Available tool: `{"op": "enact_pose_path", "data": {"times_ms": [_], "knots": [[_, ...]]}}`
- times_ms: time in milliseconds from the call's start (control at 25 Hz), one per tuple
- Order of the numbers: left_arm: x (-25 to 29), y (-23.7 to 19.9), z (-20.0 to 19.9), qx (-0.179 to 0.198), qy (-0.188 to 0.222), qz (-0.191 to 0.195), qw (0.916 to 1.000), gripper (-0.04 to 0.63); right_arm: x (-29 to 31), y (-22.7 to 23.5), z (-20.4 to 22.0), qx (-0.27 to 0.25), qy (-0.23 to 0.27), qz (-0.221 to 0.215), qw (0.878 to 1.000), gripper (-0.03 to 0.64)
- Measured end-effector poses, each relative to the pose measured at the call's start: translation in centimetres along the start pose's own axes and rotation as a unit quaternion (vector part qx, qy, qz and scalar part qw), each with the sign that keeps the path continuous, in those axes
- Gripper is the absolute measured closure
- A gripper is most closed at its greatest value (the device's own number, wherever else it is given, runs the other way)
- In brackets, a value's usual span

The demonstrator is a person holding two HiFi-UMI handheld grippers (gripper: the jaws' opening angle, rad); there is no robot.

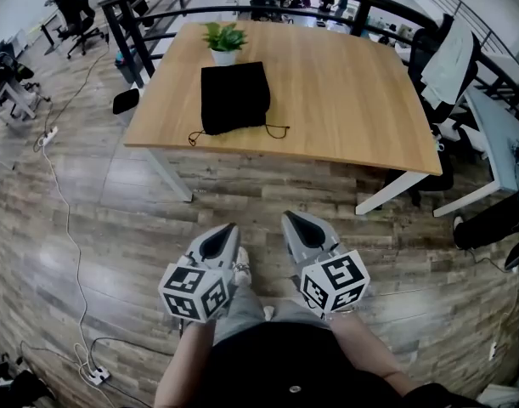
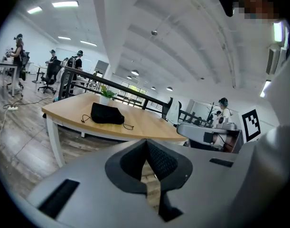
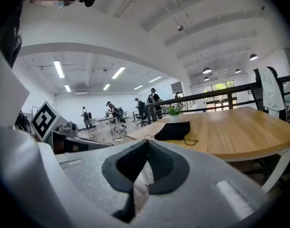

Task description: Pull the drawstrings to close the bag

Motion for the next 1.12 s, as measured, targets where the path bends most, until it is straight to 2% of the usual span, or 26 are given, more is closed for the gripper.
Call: {"op": "enact_pose_path", "data": {"times_ms": [400, 560, 680, 800, 1120], "knots": [[5.7, -9.4, -9.1, -0.002, 0.003, 0.004, 1.0000, 0.581, 12.7, 3.8, -4.6, -0.005, -0.003, 0.028, 1.000, 0.618], [7.6, -12.7, -11.7, 0.012, -0.002, 0.007, 0.9999, 0.581, 17.1, 4.2, -5.7, -0.012, -0.007, 0.030, 0.999, 0.618], [9.0, -14.6, -12.7, 0.025, -0.014, 0.009, 0.9996, 0.581, 19.2, 4.6, -5.6, -0.011, -0.019, 0.035, 0.999, 0.618], [10.2, -15.7, -13.1, 0.016, -0.023, 0.015, 0.9995, 0.581, 20.8, 5.3, -5.1, 0.000, -0.042, 0.039, 0.998, 0.618], [13.1, -16.6, -13.5, 0.015, -0.043, 0.024, 0.9987, 0.581, 22.3, 7.6, -4.9, -0.005, -0.062, 0.047, 0.997, 0.618]]}}
Point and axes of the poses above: the fingertips, and each gripper's own axes: x forward along the fingers, y to its right, z out of its underside, the point moved 4 cm from there along -x, backward along the fingers, and after that the axes turned 5 degrees about -x, right-handed, at the moved point
